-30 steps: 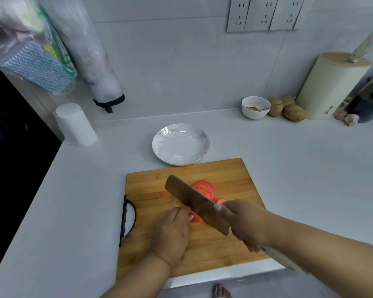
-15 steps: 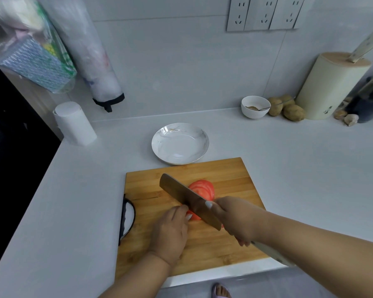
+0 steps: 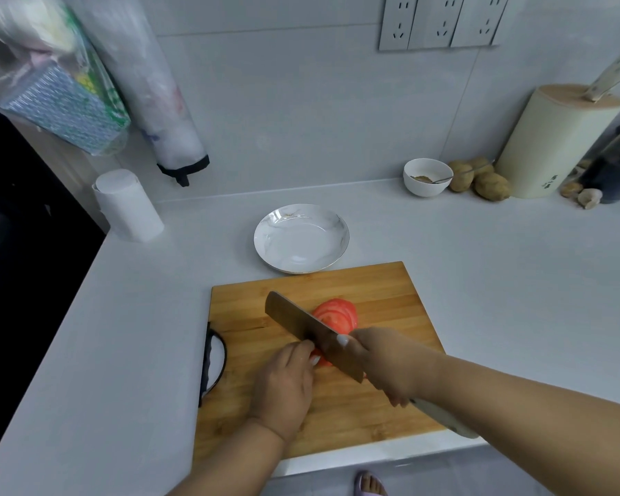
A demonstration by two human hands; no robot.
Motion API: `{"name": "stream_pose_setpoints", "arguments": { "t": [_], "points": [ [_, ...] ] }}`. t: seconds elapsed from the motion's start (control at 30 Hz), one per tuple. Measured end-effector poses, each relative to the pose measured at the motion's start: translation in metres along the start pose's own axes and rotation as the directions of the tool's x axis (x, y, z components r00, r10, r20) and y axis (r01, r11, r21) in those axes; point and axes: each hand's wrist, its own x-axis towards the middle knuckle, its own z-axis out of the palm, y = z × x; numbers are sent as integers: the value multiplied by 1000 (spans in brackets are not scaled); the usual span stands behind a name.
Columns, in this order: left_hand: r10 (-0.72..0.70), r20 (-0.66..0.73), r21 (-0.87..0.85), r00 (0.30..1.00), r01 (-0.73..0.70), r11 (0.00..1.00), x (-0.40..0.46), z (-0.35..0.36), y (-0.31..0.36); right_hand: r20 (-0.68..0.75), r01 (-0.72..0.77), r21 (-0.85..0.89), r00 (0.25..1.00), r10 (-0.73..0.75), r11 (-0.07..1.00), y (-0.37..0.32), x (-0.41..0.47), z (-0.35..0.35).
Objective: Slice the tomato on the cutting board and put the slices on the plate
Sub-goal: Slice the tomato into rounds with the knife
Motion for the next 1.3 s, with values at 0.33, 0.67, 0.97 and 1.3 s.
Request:
{"name": "stream_pose_setpoints", "arguments": {
  "t": [0.33,0.67,0.97,1.3],
  "points": [
    [15,0,12,1000,-15,1000,-1,-2,-1,-23,14,39,1000,-13,999,-7,15,12],
    [7,32,-3,999,-7,1000,-4,-3,3,-50,26,222,999,-15,975,0,22,26],
    [-143,4,-13,990,143,990,1,-1,11,-51,41,431,998,-21,901,10,-6,5],
    [-273,-28,-57,962,271,961,10,-1,21,-333,139,81,937,-104,987,29,-33,-25]
  ]
}}
